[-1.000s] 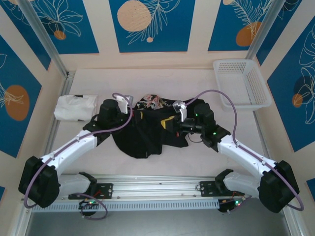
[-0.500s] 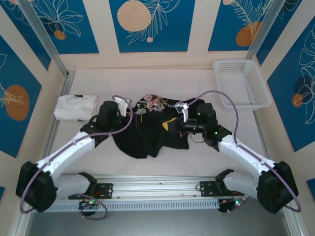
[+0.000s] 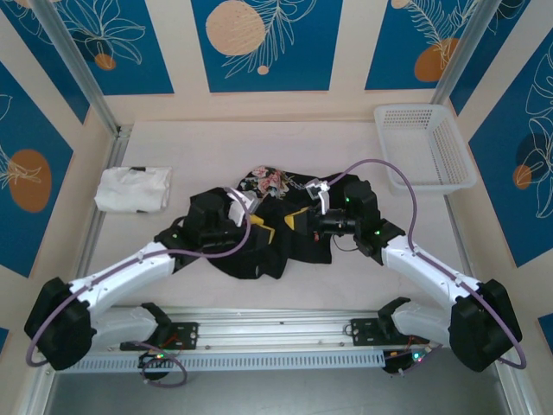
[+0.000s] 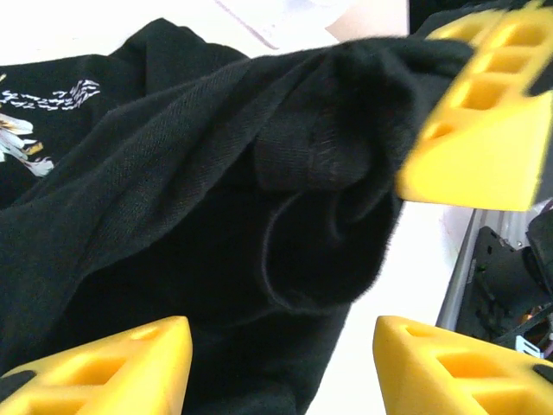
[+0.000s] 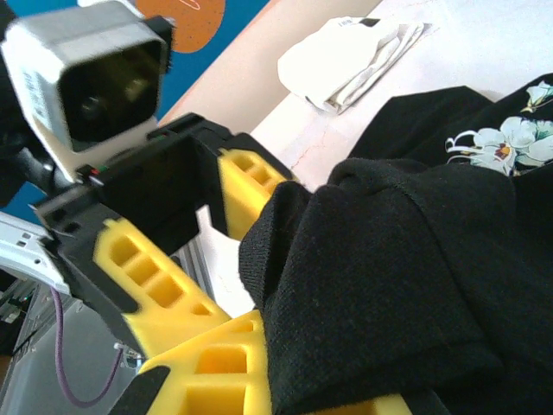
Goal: Fold the inside-out t-shirt
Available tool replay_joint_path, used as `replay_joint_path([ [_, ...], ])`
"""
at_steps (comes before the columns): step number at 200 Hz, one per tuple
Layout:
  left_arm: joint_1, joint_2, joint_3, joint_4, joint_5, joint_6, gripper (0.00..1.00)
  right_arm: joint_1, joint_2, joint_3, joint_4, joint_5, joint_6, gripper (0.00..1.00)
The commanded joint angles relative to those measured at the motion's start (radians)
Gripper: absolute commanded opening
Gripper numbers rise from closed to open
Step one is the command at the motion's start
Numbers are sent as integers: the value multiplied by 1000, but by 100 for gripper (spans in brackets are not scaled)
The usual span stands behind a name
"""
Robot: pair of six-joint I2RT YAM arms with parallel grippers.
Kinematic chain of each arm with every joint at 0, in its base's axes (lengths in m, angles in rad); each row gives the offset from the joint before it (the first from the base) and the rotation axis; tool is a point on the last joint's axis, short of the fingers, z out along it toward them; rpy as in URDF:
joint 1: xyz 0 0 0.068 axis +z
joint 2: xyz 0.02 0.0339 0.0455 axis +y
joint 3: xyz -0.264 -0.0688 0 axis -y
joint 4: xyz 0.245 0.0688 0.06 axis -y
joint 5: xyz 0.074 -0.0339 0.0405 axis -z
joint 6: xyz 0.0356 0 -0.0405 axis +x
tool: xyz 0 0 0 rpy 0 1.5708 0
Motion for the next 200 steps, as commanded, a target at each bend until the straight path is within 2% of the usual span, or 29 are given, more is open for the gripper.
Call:
replay_joint_path([
  [1, -4, 57, 46, 108, 43, 10, 54, 10, -16, -12, 25, 2, 17, 0],
  [12, -5, 85, 56, 153, 71, -6, 44, 11, -24, -16, 20, 8, 19, 0],
  [27, -5, 108, 61, 199, 103, -23, 18, 11, -40, -21, 5, 31, 22, 0],
  [37, -4, 107, 56, 223, 116, -28, 0, 11, -55, -19, -39, 94, 32, 0],
  [46, -7, 100, 44, 238, 124, -28, 0, 8, -69, -5, -120, 208, 62, 0],
  [57, -20, 83, 27, 238, 124, -5, 0, -4, -78, 35, -289, 416, 151, 0],
  [66, -49, 66, 20, 213, 111, 44, 0, -23, -83, 53, -380, 508, 197, 5],
  [84, -116, 47, 9, 179, 58, 140, 0, -33, -123, 30, -381, 511, 191, 18],
  [107, -146, 69, -9, 215, 28, 139, 0, -35, -185, 12, -400, 516, 133, 30],
  [130, -160, 88, -7, 217, 8, 146, 0, -35, -210, 42, -516, 547, 48, 35],
  [149, -159, 87, -12, 219, -8, 151, 0, -35, -203, 56, -562, 510, 1, 40],
  [178, -159, 72, -13, 213, -44, 143, 0, -32, -179, 37, -508, 338, 3, 45],
  [200, -159, 53, -32, 233, -54, 127, 0, -24, -172, 22, -477, 318, 2, 45],
])
